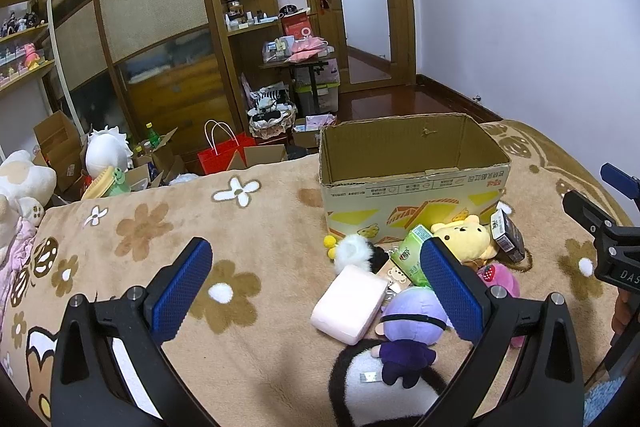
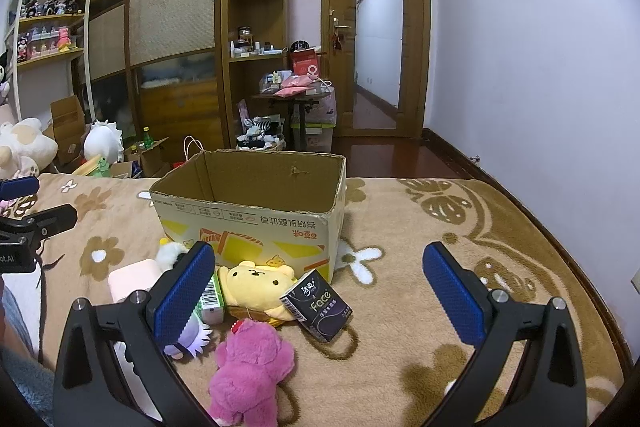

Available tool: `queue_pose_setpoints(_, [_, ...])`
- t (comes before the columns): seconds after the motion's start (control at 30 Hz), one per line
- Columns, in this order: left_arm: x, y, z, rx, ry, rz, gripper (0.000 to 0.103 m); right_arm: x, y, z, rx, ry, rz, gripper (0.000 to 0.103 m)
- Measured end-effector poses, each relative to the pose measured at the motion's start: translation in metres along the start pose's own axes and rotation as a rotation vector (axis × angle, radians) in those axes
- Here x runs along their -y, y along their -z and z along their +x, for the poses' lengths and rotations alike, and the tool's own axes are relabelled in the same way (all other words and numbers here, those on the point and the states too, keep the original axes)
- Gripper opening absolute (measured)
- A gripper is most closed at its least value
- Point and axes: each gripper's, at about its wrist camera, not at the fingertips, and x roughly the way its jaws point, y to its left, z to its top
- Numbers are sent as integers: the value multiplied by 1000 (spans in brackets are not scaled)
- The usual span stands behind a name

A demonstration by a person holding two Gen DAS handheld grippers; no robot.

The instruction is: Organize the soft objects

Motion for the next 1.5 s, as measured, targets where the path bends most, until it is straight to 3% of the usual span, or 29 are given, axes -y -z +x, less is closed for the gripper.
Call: queue_pose_setpoints(1.5, [-3, 0, -1, -2, -2, 7, 103, -2, 2, 0, -10, -4, -2, 103])
